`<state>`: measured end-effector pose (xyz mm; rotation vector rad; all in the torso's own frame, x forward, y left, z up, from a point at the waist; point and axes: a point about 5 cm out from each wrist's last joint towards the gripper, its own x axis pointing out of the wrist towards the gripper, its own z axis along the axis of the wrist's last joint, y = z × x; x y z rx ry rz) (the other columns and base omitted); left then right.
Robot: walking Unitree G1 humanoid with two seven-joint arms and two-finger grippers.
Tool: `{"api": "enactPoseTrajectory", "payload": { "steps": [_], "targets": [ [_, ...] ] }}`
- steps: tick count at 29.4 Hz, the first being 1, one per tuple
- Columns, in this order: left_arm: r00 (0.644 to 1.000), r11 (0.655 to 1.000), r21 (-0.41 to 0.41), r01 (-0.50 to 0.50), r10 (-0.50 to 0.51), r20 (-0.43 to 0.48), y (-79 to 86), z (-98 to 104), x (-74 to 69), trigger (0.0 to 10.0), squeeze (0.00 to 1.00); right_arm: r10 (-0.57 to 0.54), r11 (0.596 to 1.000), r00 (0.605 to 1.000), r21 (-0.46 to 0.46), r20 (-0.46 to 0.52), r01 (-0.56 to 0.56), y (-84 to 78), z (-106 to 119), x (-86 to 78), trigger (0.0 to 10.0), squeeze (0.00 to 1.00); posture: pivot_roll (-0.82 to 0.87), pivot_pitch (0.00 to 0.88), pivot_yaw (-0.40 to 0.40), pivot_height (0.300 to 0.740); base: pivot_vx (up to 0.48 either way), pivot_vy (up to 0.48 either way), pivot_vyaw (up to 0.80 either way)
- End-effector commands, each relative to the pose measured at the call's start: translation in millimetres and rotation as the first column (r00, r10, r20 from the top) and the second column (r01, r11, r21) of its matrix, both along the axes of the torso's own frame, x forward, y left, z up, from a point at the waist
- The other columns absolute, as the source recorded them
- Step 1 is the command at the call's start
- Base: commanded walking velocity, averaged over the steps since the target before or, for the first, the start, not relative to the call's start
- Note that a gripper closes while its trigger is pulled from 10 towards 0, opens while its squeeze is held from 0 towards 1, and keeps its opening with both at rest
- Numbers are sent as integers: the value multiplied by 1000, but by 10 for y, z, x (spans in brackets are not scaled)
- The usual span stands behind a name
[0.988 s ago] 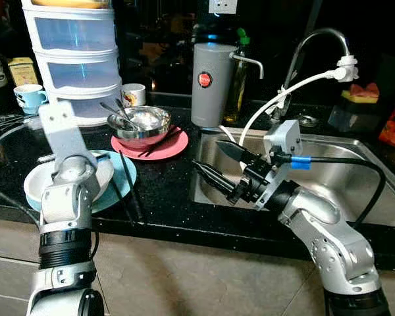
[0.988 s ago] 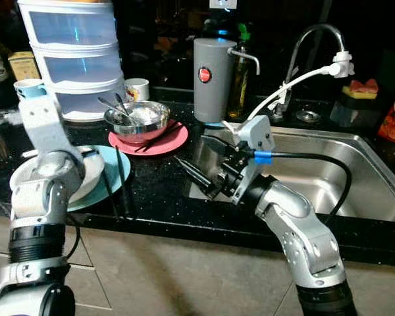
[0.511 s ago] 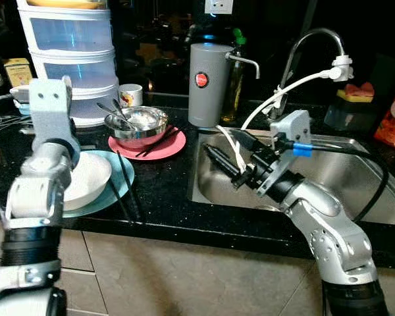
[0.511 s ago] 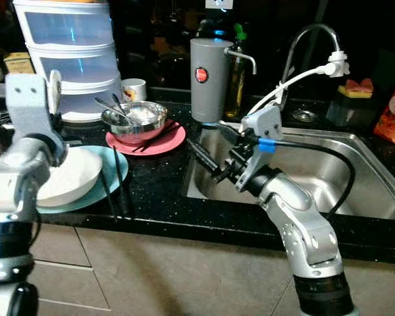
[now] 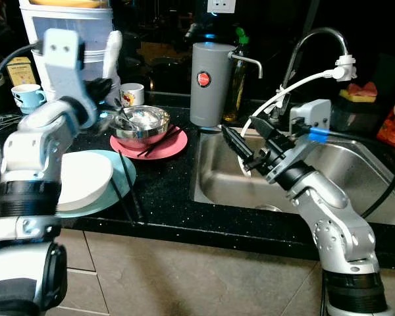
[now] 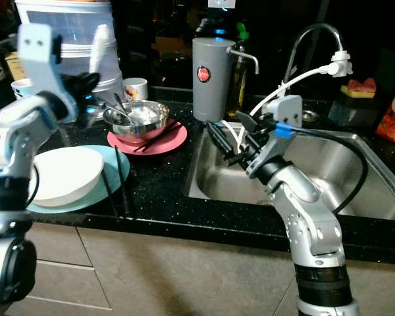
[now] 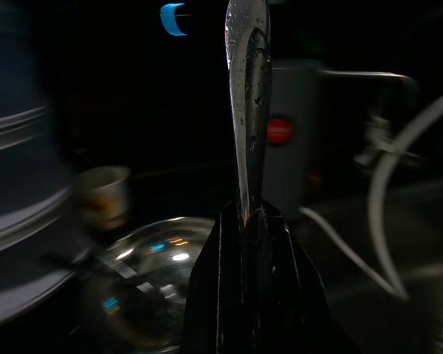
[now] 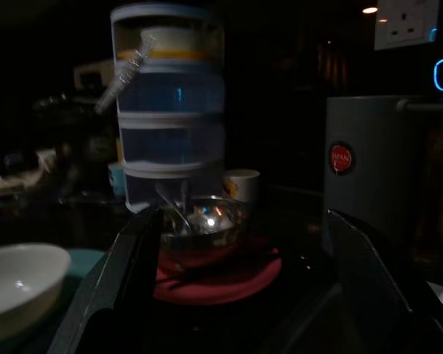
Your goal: Kitchen organization
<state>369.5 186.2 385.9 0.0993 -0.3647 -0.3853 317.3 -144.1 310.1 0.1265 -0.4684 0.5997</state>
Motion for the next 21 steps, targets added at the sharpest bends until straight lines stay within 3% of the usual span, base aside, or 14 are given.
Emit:
{"api": "enactPoseTrajectory", "payload": {
  "steps": [1,2,4,8,12,15,17,21],
  "targets": [
    [993,991,68,113,-114,16,-160,15,-8,10000,0,39,998,999,53,-8,-39,-15,20,-34,10000,0,77,73,-20,740,0,0,0],
    [993,991,68,113,-114,16,-160,15,-8,10000,0,39,998,999,53,-8,-39,-15,20,-34,10000,0,77,73,-20,740,0,0,0],
    [978,965,161,205,-208,0,-306,-59,-16,10000,0,72,993,997,97,-6,-71,-35,43,-74,10000,0,75,74,-13,740,0,0,0],
    [919,892,229,389,-392,-35,-522,-197,-94,10000,0,110,979,994,174,-25,-104,-72,51,-89,10000,0,72,72,-11,740,0,0,0],
    [898,863,254,436,-437,-54,-602,-283,-78,10000,0,156,962,986,236,-57,-138,-66,46,-76,10000,0,70,71,-14,740,0,0,0],
    [859,820,265,507,-507,-75,-710,-364,-89,10000,0,221,927,971,328,-86,-182,-49,61,-56,10000,0,62,70,-16,740,0,0,0],
    [852,812,269,518,-518,-78,-727,-379,-94,10000,0,234,921,968,340,-85,-193,-45,69,-60,10000,0,62,70,-16,740,0,0,0],
    [806,760,278,588,-582,-112,-903,-472,-140,10000,0,268,907,958,360,-99,-217,18,75,-71,10000,0,59,70,-13,740,0,0,0]
  ]
}}
